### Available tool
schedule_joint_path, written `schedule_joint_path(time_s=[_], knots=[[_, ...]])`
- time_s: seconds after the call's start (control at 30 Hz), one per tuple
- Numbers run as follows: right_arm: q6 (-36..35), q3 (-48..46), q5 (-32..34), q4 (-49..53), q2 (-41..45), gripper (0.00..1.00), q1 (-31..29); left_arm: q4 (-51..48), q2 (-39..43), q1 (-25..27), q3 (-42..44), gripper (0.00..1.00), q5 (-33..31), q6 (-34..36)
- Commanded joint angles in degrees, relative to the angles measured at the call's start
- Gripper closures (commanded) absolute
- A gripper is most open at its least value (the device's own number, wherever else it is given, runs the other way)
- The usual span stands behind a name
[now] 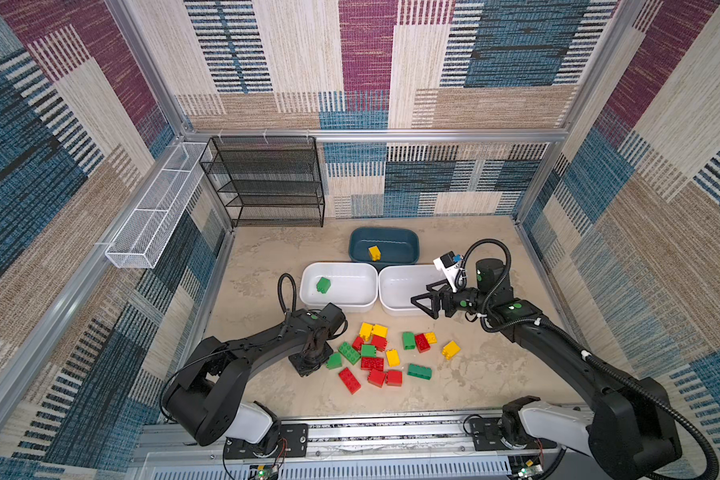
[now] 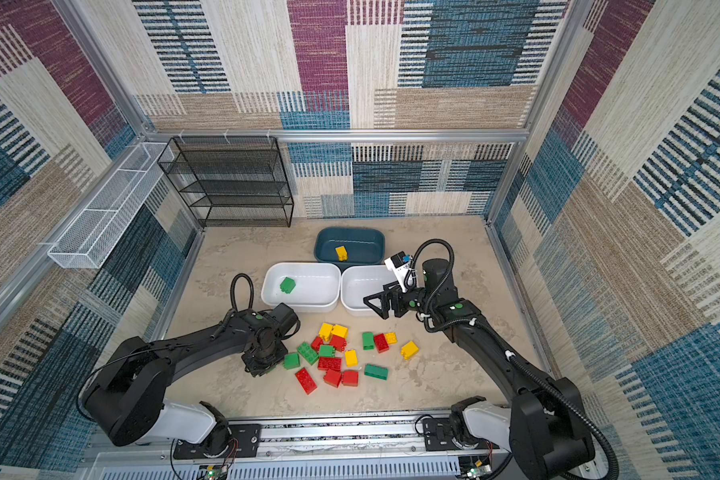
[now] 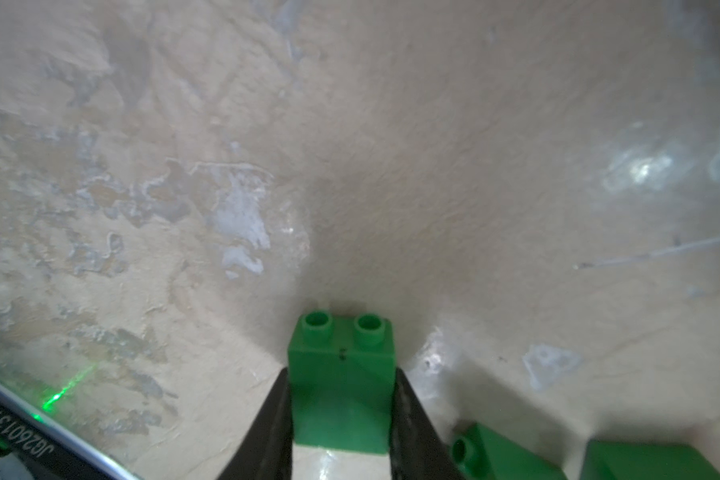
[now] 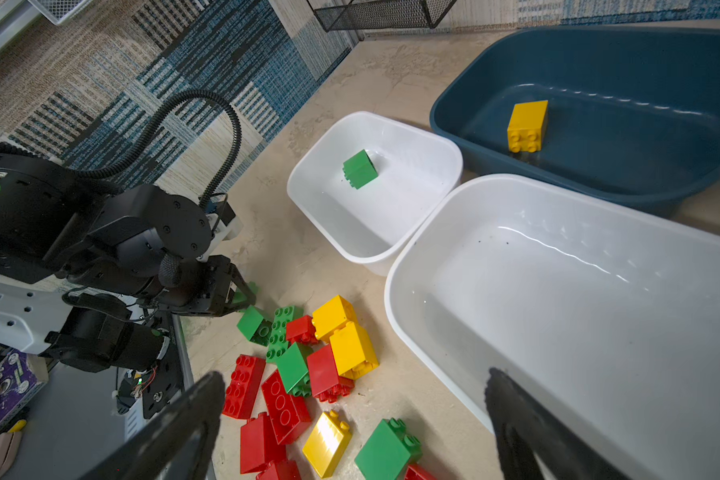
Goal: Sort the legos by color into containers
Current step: 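Return the left gripper to the pile and grasp a green brick, then drop the green brick from the left gripper into the white bin, then move the left gripper back to the pile and lower onto a green brick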
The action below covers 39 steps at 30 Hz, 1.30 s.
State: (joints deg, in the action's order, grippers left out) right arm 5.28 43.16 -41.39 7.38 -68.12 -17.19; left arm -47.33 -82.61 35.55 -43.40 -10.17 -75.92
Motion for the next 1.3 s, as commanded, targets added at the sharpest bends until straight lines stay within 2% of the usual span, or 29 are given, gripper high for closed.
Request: schedule_joint_path(time_s=[0.0,0.13,0.27,0.47,0.6,0.7,0.83,1.03,1.27], knots=[[-0.14,0.9,0.16,-0.7,0.12,0.01,0.02,-1.43,2.23,0.01,-1.57,0.69,-2.75,3.89],[0.13,0.96,-0.15,-1.12,0.69,0.01,-0.03,-4.82,7.03,0.05,-5.76,0.68,-6.35,11.27],[0.03,1.83,-0.19,-1.22,0.14,0.01,-0.03,-5.82,7.45,-0.55,-13.24,0.67,-9.2,21.98],[0.26,2.83,-0.55,-1.84,0.1,0.01,-0.03,-2.2,-3.29,-3.01,-28.68,0.67,-10.38,39.44],[0.64,2.56,-0.19,-2.54,0.5,0.01,-0.03,4.29,-11.61,-5.74,-35.28,0.67,-5.32,48.55],[0.24,2.45,0.39,-2.08,0.81,0.01,0.04,4.29,-18.55,-7.01,-40.16,0.67,-2.36,52.38],[-0.83,2.25,2.06,-1.11,1.51,0.01,0.06,3.75,-25.54,-8.47,-43.44,0.66,-1.84,55.53],[-0.8,1.24,2.31,-1.7,1.52,0.01,0.17,1.77,-30.03,-9.51,-43.88,0.64,-4.12,55.87],[-0.71,0.89,1.86,-1.76,1.63,0.01,0.15,-0.4,-31.44,-10.35,-44.41,0.49,-5.52,56.19]])
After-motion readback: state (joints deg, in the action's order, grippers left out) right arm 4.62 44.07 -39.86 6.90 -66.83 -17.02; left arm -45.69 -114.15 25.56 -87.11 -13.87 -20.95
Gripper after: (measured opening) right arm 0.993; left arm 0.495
